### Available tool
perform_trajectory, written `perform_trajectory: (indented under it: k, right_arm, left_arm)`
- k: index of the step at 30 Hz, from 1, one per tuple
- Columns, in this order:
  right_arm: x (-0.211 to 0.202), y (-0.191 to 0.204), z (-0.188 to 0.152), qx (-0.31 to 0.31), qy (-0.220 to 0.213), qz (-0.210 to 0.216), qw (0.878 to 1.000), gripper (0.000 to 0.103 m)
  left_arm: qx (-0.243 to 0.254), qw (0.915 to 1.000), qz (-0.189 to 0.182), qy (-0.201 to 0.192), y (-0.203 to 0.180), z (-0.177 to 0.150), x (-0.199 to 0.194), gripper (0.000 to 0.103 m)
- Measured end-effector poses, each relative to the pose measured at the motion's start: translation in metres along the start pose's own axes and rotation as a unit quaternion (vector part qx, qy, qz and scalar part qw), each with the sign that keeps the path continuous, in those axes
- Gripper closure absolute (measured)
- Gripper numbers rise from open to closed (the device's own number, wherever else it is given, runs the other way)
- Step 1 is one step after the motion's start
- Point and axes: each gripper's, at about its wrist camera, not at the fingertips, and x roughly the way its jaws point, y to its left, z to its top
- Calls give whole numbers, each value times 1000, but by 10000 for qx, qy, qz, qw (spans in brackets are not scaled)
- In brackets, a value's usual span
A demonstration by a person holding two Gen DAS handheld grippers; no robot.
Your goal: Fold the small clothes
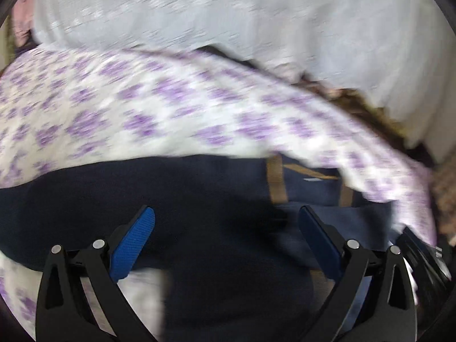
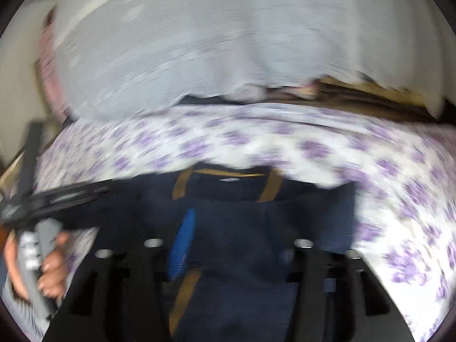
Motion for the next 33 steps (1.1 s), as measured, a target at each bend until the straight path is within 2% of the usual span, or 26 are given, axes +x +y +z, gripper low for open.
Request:
perform_trajectory:
  k: [2, 3, 4, 5, 6, 7, 8, 10, 11, 13, 14, 16, 18, 19, 20, 21, 23, 24, 26, 28, 30, 32, 33]
  right_arm:
    - [4, -39, 1, 583, 86, 29, 9983, 80]
    - [8, -53, -1, 757, 161, 19, 9970, 82]
    - [14, -66, -5, 865, 276, -24, 9959, 83]
    - [20, -75, -9, 927, 342, -51, 9951, 83]
    - [30, -86, -15, 1030, 465, -154, 9935, 84]
    - [40, -94, -21, 1118, 590, -300, 9915, 86]
    - [51, -104, -28, 1280, 747, -384, 9882, 96]
    - [57, -131, -37, 1981, 696, -9, 9777, 103]
    - [55, -136, -37, 2139, 714, 101, 9742, 103]
    - [46, -135, -36, 2109, 573, -36, 9758, 103]
    - [36, -129, -32, 1964, 365, -113, 9798, 97]
    - [27, -118, -19, 1700, 146, -19, 9853, 97]
    - [31, -107, -4, 1420, 124, -10, 9898, 96]
    - [38, -106, 0, 1361, 165, -63, 9905, 88]
    - [50, -107, 4, 1348, 235, -127, 9905, 79]
    - [63, -110, 5, 1375, 335, -173, 9898, 77]
    - [93, -123, -4, 1566, 701, -287, 9847, 79]
    - [88, -128, -8, 1708, 537, -183, 9837, 79]
    - [71, -130, -8, 1800, 429, -204, 9825, 83]
    - [43, -118, -10, 1535, 133, -288, 9876, 78]
    - [20, -101, -20, 1173, 48, -193, 9929, 77]
    - [16, -86, -36, 894, 280, -133, 9955, 63]
    - [21, -81, -43, 748, 499, -194, 9958, 61]
  left_arm:
    - [455, 9983, -346, -90, -31, -6, -3, 5]
    - [634, 9975, -304, -108, -43, -10, 0, 5]
    - [793, 9967, -161, -88, -52, -13, 5, 5]
    - [1055, 9941, 237, 88, -62, -18, 25, 5]
    - [1129, 9923, 439, 250, -63, -21, 39, 5]
    - [1116, 9886, 780, 637, -58, -26, 64, 5]
    - [986, 9849, 866, 1133, -47, -32, 90, 4]
    - [758, 9902, 577, 1024, -36, -30, 84, 4]
    - [786, 9897, 604, 1033, -36, -28, 83, 4]
    - [867, 9889, 712, 979, -37, -31, 81, 4]
    - [878, 9890, 770, 907, -38, -31, 75, 4]
    - [970, 9916, 751, 417, -43, -26, 53, 4]
    - [1024, 9928, 623, -48, -50, -21, 34, 5]
    - [1058, 9926, 587, -128, -53, -20, 33, 4]
    - [1108, 9919, 607, -107, -57, -18, 37, 4]
    - [1194, 9899, 761, 82, -59, -19, 52, 4]
    - [1198, 9857, 1073, 511, -55, -26, 80, 4]
    - [1084, 9848, 1026, 889, -49, -29, 98, 4]
    - [889, 9893, 837, 804, -41, -24, 88, 4]
    - [866, 9899, 873, 704, -38, -27, 79, 5]
    - [976, 9923, 692, 315, -42, -29, 53, 5]
    - [1201, 9895, 789, 159, -48, -33, 43, 5]
    - [1350, 9849, 1048, 264, -51, -36, 51, 5]
